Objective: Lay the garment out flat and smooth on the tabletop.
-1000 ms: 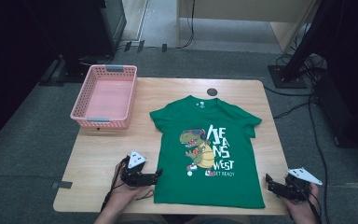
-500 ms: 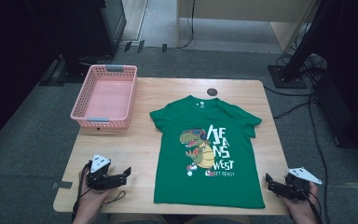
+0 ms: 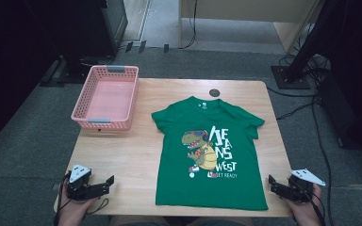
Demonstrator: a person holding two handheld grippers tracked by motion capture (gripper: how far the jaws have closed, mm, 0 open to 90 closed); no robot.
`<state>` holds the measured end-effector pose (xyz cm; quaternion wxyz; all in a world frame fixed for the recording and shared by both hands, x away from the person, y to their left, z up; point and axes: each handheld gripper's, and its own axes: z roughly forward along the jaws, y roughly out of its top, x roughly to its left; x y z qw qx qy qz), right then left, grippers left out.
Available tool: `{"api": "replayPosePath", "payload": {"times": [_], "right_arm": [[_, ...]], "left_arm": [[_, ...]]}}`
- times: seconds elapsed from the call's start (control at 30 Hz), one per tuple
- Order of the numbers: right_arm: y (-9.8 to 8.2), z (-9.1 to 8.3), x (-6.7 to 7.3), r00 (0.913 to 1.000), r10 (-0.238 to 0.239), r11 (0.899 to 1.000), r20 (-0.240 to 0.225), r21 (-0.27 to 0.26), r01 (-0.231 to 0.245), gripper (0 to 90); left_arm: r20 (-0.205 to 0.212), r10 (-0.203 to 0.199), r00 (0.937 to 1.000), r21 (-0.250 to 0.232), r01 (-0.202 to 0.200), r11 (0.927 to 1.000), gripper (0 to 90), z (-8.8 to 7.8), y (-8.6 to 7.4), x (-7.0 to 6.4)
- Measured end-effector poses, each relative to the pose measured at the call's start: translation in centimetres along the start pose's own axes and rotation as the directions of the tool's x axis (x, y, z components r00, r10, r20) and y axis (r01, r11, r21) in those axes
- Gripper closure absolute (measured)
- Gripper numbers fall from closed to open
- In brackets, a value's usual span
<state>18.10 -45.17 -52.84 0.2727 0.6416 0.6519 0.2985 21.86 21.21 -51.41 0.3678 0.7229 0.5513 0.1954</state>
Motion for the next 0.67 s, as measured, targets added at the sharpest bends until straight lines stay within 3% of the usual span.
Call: {"api": "replayPosePath", "payload": {"times": [0.1, 0.2, 0.3, 0.4, 0.47, 0.67], "right_arm": [[0.0, 0.0, 0.0, 1.0000, 0.001, 1.000, 0.001, 0.000, -0.001, 9.8], [0.0, 0.0, 0.0, 1.0000, 0.006, 1.000, 0.007, 0.000, -0.006, 9.3], [0.0, 0.0, 0.0, 1.0000, 0.006, 1.000, 0.007, 0.000, -0.006, 9.3], [0.0, 0.0, 0.0, 1.0000, 0.005, 1.000, 0.007, 0.000, -0.005, 9.3], [0.0, 0.0, 0.0, 1.0000, 0.006, 1.000, 0.007, 0.000, -0.006, 9.3], [0.0, 0.0, 0.0, 1.0000, 0.004, 1.000, 0.007, -0.002, -0.004, 9.1]], "left_arm": [[-0.042, -0.007, 0.9991, 0.014, 0.008, 0.9999, 2.6, -0.4, -0.5, 1.2], [-0.059, -0.048, 0.9971, 0.011, 0.049, 0.9988, 2.6, -0.8, -0.8, 2.3], [-0.094, -0.057, 0.9940, 0.011, 0.058, 0.9982, 2.6, -0.8, -0.9, 2.7], [-0.132, -0.024, 0.9910, 0.017, 0.026, 0.9995, 2.7, -0.5, -1.0, 2.3], [-0.173, 0.017, 0.9847, 0.026, -0.013, 0.9996, 2.9, -0.2, -1.1, 1.8], [-0.173, 0.015, 0.9848, 0.019, -0.012, 0.9997, 2.9, -0.1, -1.1, 1.7]]}}
